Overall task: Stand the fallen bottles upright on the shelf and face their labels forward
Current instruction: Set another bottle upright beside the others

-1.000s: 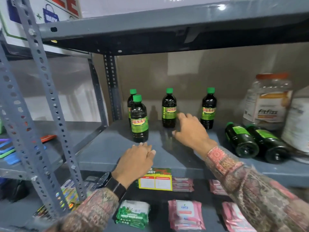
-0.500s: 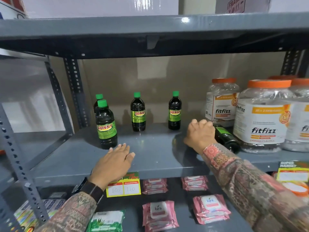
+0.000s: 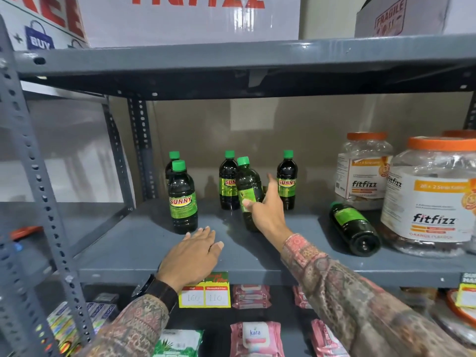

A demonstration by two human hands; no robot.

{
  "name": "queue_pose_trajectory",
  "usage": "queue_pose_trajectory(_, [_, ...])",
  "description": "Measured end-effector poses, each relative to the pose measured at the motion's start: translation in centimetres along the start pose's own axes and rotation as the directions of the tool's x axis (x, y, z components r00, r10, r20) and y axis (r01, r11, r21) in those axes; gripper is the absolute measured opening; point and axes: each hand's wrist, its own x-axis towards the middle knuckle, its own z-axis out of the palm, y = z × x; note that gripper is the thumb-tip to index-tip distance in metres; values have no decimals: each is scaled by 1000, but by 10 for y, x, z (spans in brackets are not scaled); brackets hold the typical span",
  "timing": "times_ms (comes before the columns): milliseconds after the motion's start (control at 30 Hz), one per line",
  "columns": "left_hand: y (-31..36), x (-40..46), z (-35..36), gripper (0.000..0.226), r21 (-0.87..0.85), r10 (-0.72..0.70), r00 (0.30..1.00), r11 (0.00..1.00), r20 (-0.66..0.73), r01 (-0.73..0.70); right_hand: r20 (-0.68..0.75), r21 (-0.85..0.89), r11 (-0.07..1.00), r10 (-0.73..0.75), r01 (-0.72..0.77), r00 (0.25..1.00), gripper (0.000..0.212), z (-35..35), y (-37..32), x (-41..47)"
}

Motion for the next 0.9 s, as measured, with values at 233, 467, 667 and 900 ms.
queue_pose_trajectory(233, [2,-1,-2,66,1,-3,1000,1000,1,3,108,107,993,-59,47,992,101,14,17,6])
queue_pose_trajectory(467, [2,-1,-2,66,10,1,1000,1000,9,-2,38,-139,983,-113,117,993,112,16,22,1])
queue_pose_trajectory(667, [1,-1,-1,66,1,2,1000,1000,14,-2,69,-92,993,-66,73,995,94,15,26,5])
queue_pose_trajectory(900, [1,-1,0,66,7,4,1000,1000,6,-4,23,-184,979,-89,92,996,98,19,29,5])
